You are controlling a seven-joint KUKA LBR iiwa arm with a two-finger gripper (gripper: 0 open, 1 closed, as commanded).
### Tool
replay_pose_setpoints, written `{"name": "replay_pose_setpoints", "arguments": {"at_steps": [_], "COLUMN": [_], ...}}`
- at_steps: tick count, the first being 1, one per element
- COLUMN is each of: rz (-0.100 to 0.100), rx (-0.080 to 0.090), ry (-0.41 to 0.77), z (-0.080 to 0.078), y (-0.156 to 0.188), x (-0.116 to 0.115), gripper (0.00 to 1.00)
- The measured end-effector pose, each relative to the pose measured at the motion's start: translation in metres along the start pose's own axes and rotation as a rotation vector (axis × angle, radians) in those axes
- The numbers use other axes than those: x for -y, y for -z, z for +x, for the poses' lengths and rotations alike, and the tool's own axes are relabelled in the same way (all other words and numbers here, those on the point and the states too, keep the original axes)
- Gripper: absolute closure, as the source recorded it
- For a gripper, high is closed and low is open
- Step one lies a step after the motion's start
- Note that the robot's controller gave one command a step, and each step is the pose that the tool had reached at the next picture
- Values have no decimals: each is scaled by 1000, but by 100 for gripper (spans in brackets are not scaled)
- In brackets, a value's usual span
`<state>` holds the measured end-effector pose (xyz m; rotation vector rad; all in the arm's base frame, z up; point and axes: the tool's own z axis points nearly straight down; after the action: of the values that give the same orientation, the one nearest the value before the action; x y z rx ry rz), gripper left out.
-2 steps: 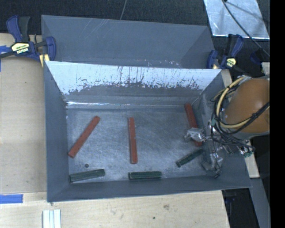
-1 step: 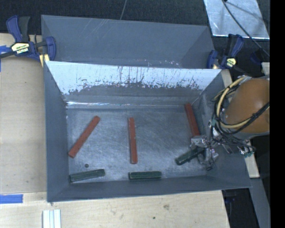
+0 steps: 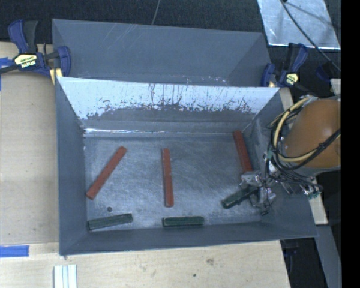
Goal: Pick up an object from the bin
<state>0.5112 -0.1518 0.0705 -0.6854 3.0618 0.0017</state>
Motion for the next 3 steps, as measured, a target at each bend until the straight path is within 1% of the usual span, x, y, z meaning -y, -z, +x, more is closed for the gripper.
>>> {"name": "replay_pose_setpoints", "arguments": {"at_steps": [3], "rz": [0], "rx": [0], "ry": [1], "z": [0], "y": [0], "x": [0], "gripper": [100]}}
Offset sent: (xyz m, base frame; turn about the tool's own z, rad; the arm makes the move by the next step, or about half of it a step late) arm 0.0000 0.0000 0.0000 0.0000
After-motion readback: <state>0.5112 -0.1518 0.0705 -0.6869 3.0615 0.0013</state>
